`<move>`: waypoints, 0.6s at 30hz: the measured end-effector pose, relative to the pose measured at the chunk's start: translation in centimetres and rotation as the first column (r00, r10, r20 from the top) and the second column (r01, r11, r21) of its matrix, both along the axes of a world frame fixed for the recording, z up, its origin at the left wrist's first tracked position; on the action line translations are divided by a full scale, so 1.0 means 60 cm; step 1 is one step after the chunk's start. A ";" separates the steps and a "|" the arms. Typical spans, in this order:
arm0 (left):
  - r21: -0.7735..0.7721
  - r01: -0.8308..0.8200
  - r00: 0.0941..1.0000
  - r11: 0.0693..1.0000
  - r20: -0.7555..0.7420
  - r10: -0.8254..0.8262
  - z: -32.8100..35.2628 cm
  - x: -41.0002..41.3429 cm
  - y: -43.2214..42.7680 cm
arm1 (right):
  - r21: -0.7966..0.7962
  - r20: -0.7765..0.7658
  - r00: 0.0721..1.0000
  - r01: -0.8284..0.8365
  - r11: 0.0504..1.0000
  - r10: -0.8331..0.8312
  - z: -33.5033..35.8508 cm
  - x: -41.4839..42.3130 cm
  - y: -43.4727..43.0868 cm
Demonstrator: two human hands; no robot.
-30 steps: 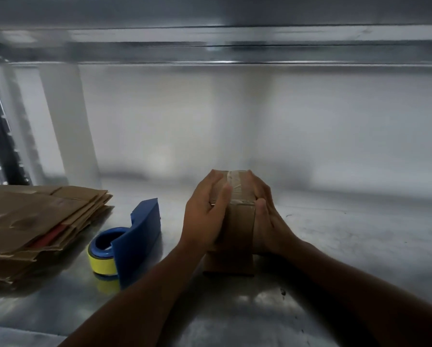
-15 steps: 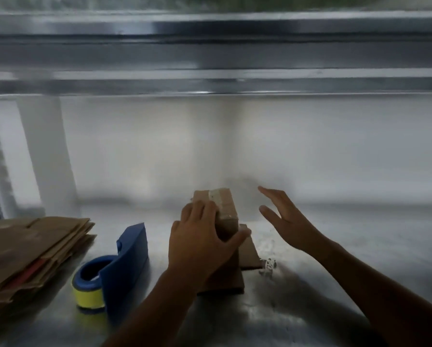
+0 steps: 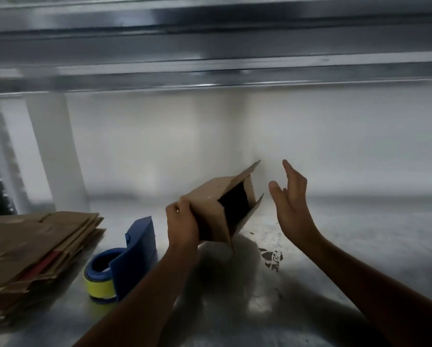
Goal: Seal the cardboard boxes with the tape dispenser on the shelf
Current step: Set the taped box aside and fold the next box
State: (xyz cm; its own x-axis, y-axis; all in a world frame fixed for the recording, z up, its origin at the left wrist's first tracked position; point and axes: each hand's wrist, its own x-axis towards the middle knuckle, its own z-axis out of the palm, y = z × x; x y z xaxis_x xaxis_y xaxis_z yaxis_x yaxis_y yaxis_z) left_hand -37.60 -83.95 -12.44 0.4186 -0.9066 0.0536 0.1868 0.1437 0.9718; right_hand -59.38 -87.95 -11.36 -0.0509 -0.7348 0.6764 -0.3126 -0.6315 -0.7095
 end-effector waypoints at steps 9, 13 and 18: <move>0.058 0.227 0.966 0.972 -0.140 -0.217 0.001 -0.008 0.000 | 0.098 -0.057 0.998 -0.015 0.995 0.020 0.000 0.010 0.007; -0.014 0.232 0.963 0.973 0.147 -0.228 -0.004 -0.012 -0.006 | 0.021 -0.001 1.000 0.022 1.000 -0.022 0.012 0.002 0.003; -0.115 0.210 0.900 0.971 0.410 -0.147 -0.011 -0.024 -0.006 | -0.058 -0.005 1.000 -0.007 0.998 0.007 0.021 -0.012 0.012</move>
